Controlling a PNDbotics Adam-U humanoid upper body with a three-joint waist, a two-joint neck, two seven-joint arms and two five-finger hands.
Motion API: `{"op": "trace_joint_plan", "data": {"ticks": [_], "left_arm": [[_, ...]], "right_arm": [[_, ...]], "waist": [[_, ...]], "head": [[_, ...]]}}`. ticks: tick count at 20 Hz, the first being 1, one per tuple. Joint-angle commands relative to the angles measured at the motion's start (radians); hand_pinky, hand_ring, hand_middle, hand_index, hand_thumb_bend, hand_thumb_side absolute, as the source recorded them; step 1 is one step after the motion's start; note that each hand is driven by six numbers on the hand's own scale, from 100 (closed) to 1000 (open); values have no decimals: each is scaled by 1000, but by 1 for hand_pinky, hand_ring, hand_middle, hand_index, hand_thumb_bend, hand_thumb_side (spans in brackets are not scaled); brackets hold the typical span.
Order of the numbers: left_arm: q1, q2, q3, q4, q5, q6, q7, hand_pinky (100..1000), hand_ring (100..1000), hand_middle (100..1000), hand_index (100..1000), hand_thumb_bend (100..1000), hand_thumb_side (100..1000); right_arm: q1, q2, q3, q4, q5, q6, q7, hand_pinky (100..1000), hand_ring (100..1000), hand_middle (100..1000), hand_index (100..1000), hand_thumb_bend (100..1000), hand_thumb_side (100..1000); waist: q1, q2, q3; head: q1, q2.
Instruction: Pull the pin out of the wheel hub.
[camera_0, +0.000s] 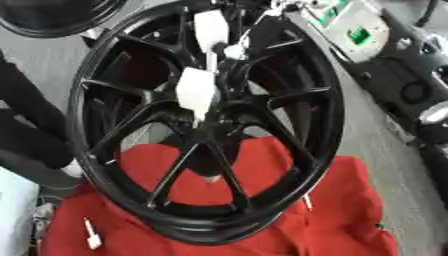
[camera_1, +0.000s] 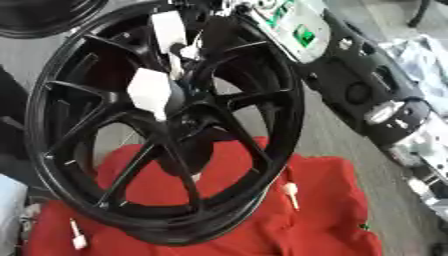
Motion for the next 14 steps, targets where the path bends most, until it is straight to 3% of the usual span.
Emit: {"op": "trace_joint_plan", "data": {"ticks": [1, 7, 11, 14], "left_arm": [[-3, 21, 11, -8, -5, -1, -1, 765, 792, 726, 790, 100, 807], [0, 25, 14, -8, -7, -2, 0, 766, 792, 727, 790, 100, 806], [3, 28, 18, -10, -9, -4, 2, 766, 792, 727, 790, 100, 805], [9, 30, 24, -11, -10, -6, 6, 766, 792, 727, 790, 100, 805]], "right_arm": [[-25, -29, -24, -27, -35, 34, -25, 794, 703, 359, 496, 100, 159], [-37, -78, -72, -99, -134, 102, -35, 784, 692, 349, 487, 100, 138], [0, -178, -176, -253, -302, 184, -104, 785, 694, 348, 487, 100, 117], [90, -296, -278, -404, -440, 229, -211, 785, 695, 350, 490, 100, 100]], "waist": [[1, -18, 0], [-4, -23, -7], [-8, -26, -21], [-11, -27, -36]], "head": [[-3, -2], [2, -2], [12, -2], [27, -2]]}}
